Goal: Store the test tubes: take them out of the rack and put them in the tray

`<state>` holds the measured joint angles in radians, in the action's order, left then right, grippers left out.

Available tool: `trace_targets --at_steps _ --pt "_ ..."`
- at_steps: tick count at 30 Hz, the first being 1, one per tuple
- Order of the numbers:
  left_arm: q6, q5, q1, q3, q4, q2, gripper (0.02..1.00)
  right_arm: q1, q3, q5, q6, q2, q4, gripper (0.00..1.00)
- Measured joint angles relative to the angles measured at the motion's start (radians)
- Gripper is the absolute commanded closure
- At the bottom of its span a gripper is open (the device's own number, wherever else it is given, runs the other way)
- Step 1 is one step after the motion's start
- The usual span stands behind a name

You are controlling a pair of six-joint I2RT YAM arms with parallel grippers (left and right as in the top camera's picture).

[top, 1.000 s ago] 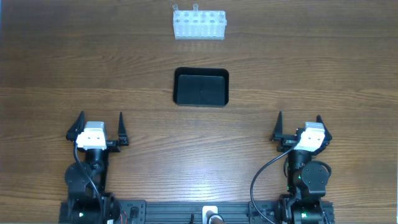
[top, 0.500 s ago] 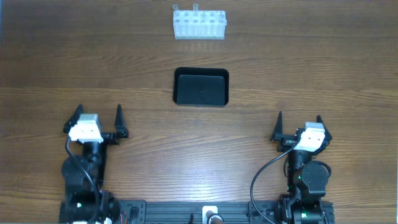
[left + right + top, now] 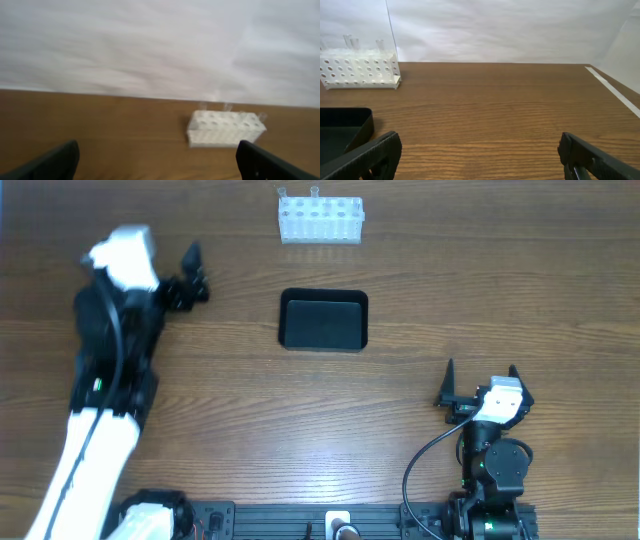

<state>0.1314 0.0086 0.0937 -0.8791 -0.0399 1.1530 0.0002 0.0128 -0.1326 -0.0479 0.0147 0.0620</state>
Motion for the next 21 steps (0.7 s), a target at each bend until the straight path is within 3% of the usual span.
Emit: trace_targets --at_steps 9,21 --pt "0.037 -0.140 0.175 -0.489 0.213 0.460 0.023 0.000 0.000 0.000 0.001 0.000 0.000 0.009" --pt "0.140 -0.175 0.209 -1.007 0.467 0.970 0.020 0.000 0.000 0.000 0.000 0.000 0.000 0.009"
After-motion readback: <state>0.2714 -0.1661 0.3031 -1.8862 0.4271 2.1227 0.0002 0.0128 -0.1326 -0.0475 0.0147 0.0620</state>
